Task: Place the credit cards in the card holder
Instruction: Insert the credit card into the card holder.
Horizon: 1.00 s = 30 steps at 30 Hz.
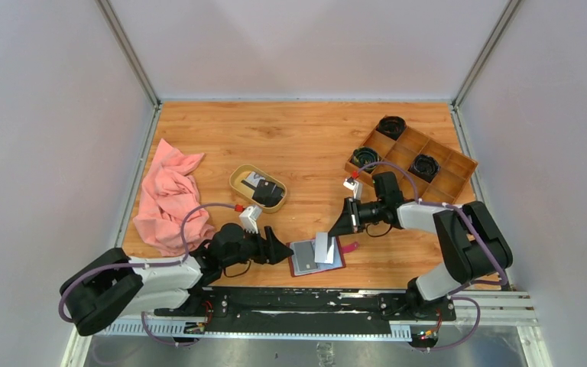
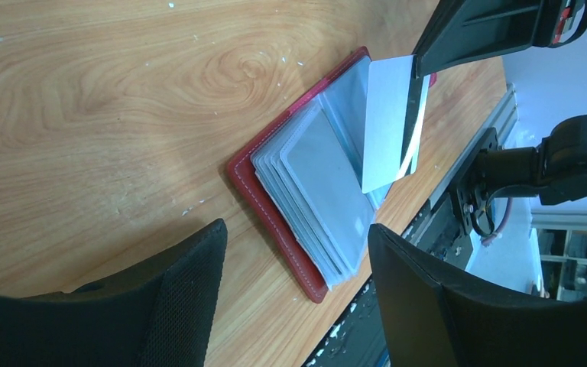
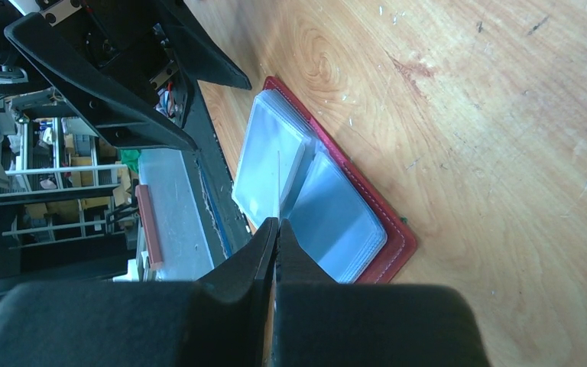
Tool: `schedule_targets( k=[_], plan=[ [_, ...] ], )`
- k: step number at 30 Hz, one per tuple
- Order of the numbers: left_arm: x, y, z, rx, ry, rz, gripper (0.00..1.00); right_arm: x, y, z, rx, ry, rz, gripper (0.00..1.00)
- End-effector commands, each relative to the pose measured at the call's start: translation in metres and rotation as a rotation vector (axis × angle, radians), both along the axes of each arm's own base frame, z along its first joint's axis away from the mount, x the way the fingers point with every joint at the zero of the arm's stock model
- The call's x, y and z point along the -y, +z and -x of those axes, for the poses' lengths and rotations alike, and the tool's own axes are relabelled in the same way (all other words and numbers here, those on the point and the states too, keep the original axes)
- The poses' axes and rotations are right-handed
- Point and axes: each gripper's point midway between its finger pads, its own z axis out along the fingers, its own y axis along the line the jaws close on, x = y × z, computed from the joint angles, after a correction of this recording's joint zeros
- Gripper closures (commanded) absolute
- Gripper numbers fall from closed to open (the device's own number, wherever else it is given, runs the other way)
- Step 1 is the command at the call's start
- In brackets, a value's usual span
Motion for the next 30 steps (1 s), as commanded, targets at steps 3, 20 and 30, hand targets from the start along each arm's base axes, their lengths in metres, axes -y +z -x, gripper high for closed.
schedule_targets(
  k=[3,20,30],
  plan=[
    [0.011,0.000,0.005,-0.080,-0.020,0.023,0.30,0.004,-0.004,-0.001,-0.030,-0.006,-0.002,1.00],
    [0.014,-0.030,0.016,-0.224,0.012,-0.047,0.38,0.006,-0.022,0.002,-0.084,-0.002,0.029,1.00],
    [0.001,-0.064,0.018,-0.297,0.065,-0.149,0.57,0.017,-0.011,-0.017,-0.010,-0.050,0.030,1.00]
  ],
)
